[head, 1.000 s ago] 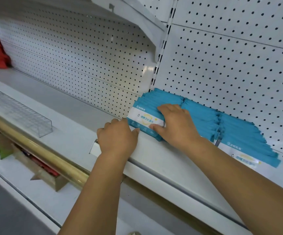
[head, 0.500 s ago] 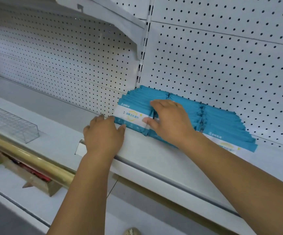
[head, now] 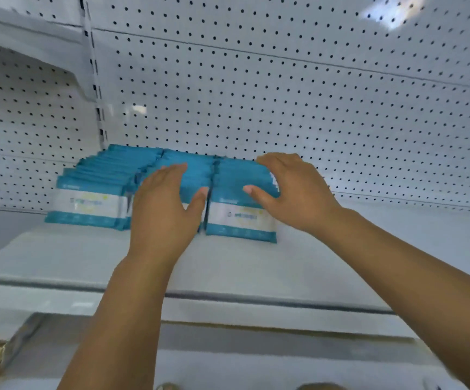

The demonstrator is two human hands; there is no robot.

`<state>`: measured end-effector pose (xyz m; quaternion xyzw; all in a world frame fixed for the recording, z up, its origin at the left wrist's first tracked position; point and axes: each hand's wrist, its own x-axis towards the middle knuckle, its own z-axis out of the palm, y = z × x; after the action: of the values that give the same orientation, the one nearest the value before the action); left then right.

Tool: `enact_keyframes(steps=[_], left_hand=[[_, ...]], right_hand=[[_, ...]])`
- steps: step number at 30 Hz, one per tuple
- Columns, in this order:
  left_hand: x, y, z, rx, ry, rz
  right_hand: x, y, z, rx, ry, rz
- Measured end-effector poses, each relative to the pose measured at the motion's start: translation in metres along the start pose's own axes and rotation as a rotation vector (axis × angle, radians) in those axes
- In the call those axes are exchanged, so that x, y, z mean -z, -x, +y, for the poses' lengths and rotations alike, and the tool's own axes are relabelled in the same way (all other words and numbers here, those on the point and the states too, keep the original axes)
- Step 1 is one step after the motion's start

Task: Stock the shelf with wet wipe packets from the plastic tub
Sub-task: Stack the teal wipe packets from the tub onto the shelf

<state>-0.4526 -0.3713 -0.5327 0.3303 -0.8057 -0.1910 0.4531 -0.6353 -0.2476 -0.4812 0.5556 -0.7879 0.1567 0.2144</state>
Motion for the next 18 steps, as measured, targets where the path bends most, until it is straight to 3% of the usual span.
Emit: enact_keyframes(steps=[9,18], left_hand=[[-0.079,0.027,0.114,-0.316,0.044,-0.279],[-0.151,0.117,0.236,-0.439,0.245,-0.517]], right_hand=[[0.066,0.106,0.116,-0.288,0.094,-0.028],[0.115,0.244,0.208,-0.557,0.145,-0.028]])
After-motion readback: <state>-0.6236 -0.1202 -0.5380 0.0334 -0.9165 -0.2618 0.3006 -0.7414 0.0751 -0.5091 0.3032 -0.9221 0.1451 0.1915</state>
